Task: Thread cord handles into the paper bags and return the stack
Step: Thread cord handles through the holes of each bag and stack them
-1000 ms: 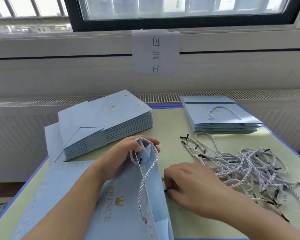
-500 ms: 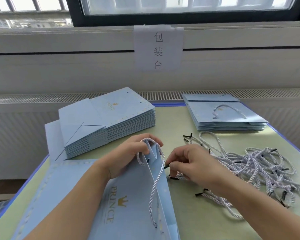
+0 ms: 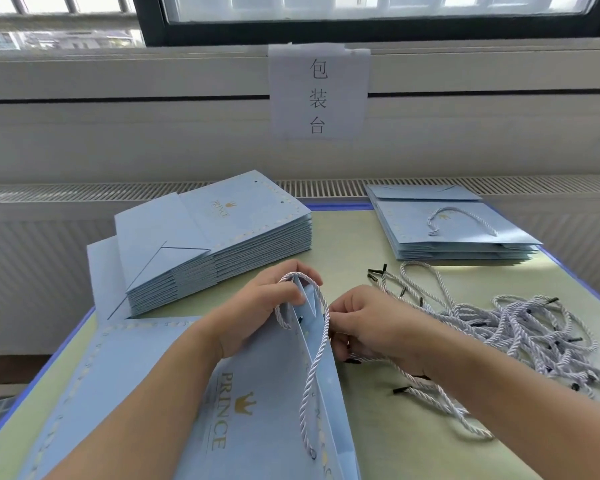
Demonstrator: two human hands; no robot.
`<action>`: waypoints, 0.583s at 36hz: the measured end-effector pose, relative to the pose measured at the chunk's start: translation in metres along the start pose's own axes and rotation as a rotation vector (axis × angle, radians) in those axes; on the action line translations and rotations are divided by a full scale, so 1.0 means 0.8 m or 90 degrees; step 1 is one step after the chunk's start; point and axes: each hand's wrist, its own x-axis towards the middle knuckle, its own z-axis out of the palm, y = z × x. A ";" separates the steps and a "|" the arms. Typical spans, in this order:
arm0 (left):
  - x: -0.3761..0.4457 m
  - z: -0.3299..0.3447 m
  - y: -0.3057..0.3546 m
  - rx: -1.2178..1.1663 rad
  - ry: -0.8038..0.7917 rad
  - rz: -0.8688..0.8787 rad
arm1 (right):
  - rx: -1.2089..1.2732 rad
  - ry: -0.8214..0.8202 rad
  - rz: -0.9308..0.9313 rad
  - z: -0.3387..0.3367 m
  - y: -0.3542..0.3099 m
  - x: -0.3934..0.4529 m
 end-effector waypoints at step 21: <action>0.001 -0.002 0.001 -0.021 -0.006 -0.009 | 0.107 -0.128 -0.043 0.005 0.007 0.014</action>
